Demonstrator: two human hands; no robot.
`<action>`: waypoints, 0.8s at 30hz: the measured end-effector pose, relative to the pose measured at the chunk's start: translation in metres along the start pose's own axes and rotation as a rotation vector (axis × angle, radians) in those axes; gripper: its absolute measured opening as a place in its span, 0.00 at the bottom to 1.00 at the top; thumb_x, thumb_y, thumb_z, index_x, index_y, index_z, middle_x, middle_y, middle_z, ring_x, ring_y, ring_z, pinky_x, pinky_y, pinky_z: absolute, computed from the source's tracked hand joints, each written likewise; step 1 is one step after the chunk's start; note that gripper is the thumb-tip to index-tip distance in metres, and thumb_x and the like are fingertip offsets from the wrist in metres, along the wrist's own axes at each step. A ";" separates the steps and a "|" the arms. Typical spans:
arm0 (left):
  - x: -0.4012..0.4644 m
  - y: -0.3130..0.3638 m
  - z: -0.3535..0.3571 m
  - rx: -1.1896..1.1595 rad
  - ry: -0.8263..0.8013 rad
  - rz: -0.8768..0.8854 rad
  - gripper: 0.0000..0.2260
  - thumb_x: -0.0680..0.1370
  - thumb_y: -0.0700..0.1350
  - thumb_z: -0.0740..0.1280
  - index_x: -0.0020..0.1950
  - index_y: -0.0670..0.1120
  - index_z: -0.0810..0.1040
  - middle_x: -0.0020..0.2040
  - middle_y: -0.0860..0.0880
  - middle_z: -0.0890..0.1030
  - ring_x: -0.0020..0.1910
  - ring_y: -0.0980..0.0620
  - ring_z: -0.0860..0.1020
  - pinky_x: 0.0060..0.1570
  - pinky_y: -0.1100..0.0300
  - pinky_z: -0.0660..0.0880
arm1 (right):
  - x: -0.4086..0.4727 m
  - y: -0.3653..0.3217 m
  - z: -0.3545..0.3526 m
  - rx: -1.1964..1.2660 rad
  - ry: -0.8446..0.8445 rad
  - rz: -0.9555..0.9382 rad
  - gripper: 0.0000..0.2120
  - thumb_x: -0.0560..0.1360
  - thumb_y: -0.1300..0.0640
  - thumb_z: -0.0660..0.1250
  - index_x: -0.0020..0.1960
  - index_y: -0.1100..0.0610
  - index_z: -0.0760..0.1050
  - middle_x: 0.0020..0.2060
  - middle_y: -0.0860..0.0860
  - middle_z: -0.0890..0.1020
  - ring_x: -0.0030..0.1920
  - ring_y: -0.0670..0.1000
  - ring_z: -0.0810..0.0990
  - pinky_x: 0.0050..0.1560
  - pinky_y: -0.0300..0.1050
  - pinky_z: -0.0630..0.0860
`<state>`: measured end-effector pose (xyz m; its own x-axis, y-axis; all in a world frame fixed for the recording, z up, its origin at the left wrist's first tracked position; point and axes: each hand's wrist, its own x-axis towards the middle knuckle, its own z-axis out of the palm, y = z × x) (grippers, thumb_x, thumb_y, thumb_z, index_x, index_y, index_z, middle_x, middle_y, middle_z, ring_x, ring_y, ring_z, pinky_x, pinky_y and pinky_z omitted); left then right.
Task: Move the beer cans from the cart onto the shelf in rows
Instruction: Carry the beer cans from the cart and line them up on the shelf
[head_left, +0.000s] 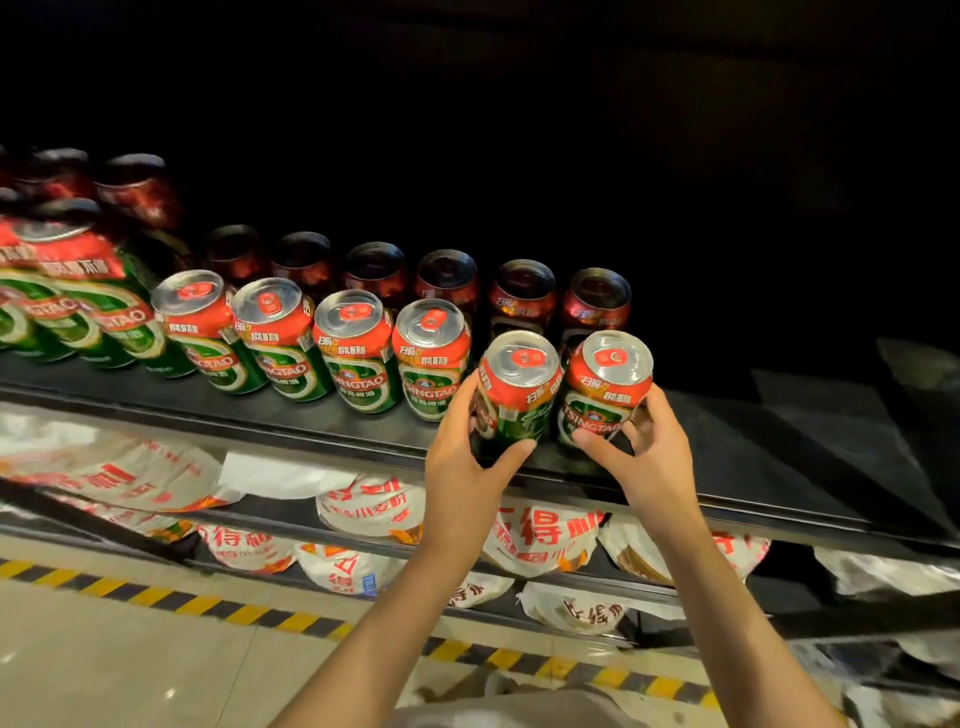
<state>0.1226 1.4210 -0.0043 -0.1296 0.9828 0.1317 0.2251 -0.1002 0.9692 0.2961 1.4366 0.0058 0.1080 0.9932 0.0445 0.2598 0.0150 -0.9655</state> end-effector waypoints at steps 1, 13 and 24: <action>-0.001 -0.001 0.000 0.000 0.007 0.009 0.34 0.72 0.42 0.73 0.72 0.56 0.61 0.69 0.59 0.69 0.68 0.63 0.66 0.65 0.66 0.67 | 0.001 0.000 0.000 -0.004 -0.005 -0.008 0.32 0.68 0.59 0.75 0.67 0.44 0.66 0.60 0.37 0.76 0.59 0.32 0.73 0.54 0.23 0.69; -0.002 -0.008 0.000 0.009 0.057 0.035 0.34 0.72 0.45 0.73 0.74 0.54 0.62 0.69 0.57 0.68 0.67 0.64 0.67 0.64 0.67 0.68 | 0.000 0.004 0.003 -0.034 -0.027 0.007 0.32 0.68 0.55 0.75 0.67 0.43 0.65 0.60 0.36 0.75 0.61 0.34 0.73 0.55 0.29 0.71; -0.005 -0.007 0.010 0.175 0.129 0.072 0.32 0.72 0.53 0.72 0.73 0.50 0.65 0.62 0.53 0.68 0.64 0.56 0.69 0.63 0.60 0.71 | 0.000 0.001 0.002 -0.023 -0.020 0.005 0.31 0.67 0.52 0.75 0.67 0.44 0.67 0.60 0.38 0.76 0.61 0.37 0.74 0.59 0.35 0.71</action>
<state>0.1310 1.4185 -0.0139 -0.2274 0.9448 0.2359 0.4010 -0.1299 0.9068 0.2948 1.4369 0.0040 0.0901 0.9953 0.0348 0.2816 0.0080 -0.9595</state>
